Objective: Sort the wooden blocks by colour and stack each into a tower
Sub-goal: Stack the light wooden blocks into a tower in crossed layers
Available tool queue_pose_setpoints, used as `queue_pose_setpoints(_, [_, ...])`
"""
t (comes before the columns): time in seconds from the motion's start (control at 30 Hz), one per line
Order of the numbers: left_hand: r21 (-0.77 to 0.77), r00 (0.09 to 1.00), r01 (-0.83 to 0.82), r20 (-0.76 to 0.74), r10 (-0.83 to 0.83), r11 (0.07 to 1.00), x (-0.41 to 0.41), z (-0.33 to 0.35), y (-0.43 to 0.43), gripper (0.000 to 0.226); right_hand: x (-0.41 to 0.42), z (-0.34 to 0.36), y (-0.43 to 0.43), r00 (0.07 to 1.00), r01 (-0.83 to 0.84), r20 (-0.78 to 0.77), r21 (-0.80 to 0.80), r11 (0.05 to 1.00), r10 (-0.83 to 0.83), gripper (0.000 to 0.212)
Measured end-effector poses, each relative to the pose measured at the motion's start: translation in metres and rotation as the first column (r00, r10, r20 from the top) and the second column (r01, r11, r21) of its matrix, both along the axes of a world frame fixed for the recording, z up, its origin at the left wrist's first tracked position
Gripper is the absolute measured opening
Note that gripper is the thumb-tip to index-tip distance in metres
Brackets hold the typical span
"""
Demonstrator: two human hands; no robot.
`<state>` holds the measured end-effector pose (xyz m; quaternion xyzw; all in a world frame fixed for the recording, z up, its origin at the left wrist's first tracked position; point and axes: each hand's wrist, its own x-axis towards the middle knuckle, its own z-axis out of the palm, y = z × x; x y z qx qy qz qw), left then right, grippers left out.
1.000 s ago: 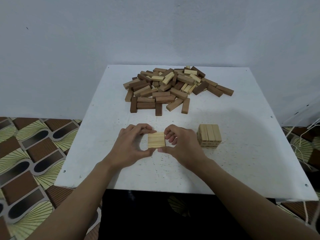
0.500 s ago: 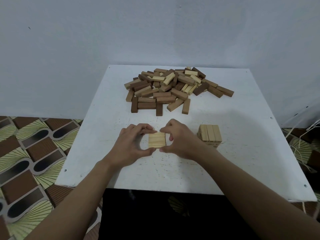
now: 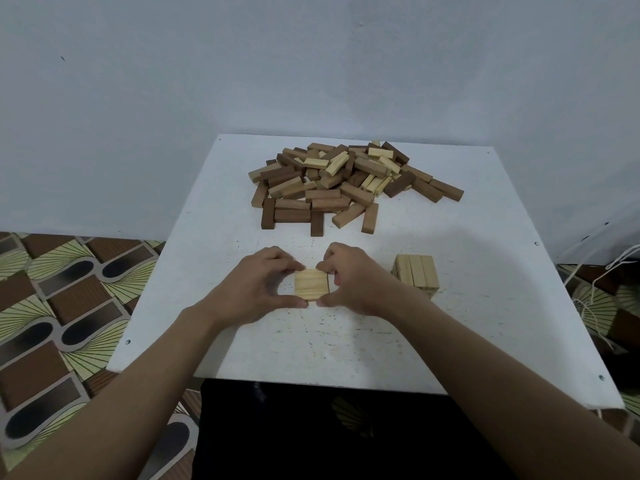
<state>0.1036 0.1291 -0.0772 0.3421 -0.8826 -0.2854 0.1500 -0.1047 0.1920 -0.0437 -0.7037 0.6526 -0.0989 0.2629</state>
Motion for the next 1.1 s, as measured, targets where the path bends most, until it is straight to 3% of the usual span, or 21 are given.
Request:
queue_pose_setpoints(0.63, [0.002,0.999,0.009,0.039,-0.01,1.0,0.0,-0.005,0.005,0.057,0.002,0.002,0.003,0.998,-0.056,-0.033,-0.015,0.998,0.055,0.042])
queue_pose_setpoints(0.77, [0.017,1.0,0.019,-0.01,-0.019,1.0,-0.003,-0.001,0.005,0.054,0.002,0.007,0.004,0.997,-0.062,-0.054,-0.031,0.998,0.061,0.043])
queue_pose_setpoints(1.0, [-0.034,0.991,0.035,-0.131,-0.039,0.999,-0.015,0.035,-0.001,0.045,-0.014,0.041,0.005,0.999,-0.047,-0.013,-0.226,0.973,0.045,0.042])
queue_pose_setpoints(1.1, [-0.04,0.986,0.064,-0.154,-0.069,0.997,-0.032,0.056,-0.005,0.043,-0.034,0.056,0.011,0.999,-0.007,-0.036,-0.295,0.955,-0.004,0.051])
